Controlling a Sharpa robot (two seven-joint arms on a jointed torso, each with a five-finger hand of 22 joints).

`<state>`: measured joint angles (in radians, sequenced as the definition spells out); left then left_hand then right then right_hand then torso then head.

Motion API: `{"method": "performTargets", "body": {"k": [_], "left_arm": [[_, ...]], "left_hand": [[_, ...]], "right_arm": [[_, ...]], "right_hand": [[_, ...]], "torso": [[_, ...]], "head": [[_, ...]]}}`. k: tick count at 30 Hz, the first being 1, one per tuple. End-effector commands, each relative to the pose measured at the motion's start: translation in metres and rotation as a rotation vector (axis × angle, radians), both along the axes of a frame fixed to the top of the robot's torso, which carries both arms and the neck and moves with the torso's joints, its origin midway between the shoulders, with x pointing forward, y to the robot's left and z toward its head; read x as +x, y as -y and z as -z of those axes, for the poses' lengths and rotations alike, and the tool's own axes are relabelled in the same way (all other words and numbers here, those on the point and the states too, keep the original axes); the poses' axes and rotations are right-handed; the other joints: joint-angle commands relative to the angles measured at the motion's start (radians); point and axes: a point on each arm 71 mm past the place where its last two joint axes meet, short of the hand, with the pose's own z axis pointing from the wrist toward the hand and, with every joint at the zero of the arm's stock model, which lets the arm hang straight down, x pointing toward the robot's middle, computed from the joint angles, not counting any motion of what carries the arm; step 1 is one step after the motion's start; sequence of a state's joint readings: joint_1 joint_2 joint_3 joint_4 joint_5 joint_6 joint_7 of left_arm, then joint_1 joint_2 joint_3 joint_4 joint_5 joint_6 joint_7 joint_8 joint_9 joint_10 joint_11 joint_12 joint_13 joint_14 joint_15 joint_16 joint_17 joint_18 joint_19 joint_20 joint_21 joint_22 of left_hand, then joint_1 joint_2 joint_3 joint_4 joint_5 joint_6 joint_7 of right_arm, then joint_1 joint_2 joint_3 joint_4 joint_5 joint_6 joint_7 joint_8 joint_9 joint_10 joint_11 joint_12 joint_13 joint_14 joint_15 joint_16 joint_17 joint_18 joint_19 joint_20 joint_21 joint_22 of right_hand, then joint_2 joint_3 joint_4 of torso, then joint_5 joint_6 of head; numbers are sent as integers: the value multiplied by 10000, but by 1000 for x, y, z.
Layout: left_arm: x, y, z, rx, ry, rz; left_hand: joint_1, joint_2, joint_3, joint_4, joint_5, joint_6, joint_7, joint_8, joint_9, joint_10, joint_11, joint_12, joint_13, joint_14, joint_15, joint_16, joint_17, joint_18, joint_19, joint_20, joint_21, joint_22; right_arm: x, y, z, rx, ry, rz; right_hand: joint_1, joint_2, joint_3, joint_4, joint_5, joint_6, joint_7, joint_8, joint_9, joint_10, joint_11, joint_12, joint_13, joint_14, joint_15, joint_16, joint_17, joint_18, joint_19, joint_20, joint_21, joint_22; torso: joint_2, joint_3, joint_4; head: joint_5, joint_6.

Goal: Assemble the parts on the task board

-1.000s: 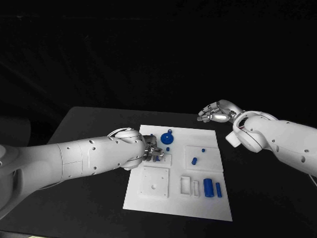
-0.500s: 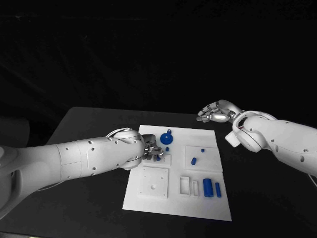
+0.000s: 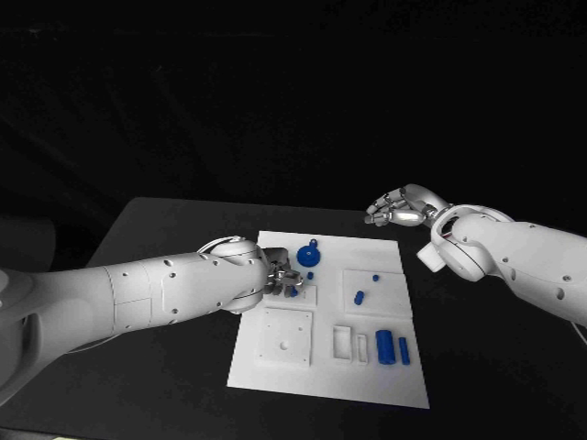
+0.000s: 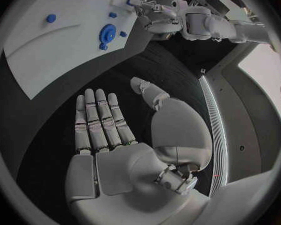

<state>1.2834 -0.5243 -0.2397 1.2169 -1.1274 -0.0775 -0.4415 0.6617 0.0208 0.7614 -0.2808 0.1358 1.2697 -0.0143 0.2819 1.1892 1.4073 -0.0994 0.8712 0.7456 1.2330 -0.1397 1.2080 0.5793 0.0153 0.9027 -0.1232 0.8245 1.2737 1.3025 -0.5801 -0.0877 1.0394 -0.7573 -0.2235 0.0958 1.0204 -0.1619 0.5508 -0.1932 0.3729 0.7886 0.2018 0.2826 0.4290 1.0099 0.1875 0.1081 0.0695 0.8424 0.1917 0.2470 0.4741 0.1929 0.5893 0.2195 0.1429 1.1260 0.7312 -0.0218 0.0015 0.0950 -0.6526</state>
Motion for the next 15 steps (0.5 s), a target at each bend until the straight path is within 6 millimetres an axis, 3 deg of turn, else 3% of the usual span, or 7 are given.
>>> {"method": "performTargets", "body": {"k": [1, 15], "left_arm": [[-1, 2, 2, -66, -163, 108], [-1, -2, 3, 59, -306, 96]], "left_hand": [[641, 18, 47, -83, 91, -74, -5, -30, 18, 32, 25, -62, 16, -16, 55, -33, -22, -120, 35, -1027, -78, 38], [1410, 13, -103, -71, -1, -123, 23, -87, -10, 18, 43, -152, 4, -55, 83, -63, -59, -153, 22, -1010, -190, 104]], "right_arm": [[-1, -1, 0, 2, -46, -157], [-1, -1, 0, 0, -39, -144]], "right_hand": [[91, -46, 26, 36, 70, -91, 66, 35, -12, 45, 8, -62, -12, -67, 29, 25, -16, -185, -58, -18, -46, 18], [75, -49, 13, 44, 89, -99, 71, 37, -18, 46, 13, -79, -12, -75, 33, 28, -28, -190, -59, -16, -63, 33]], "torso": [[0, 0, -2], [1, -5, 4]], "head": [[-1, -4], [-8, -18]]}}
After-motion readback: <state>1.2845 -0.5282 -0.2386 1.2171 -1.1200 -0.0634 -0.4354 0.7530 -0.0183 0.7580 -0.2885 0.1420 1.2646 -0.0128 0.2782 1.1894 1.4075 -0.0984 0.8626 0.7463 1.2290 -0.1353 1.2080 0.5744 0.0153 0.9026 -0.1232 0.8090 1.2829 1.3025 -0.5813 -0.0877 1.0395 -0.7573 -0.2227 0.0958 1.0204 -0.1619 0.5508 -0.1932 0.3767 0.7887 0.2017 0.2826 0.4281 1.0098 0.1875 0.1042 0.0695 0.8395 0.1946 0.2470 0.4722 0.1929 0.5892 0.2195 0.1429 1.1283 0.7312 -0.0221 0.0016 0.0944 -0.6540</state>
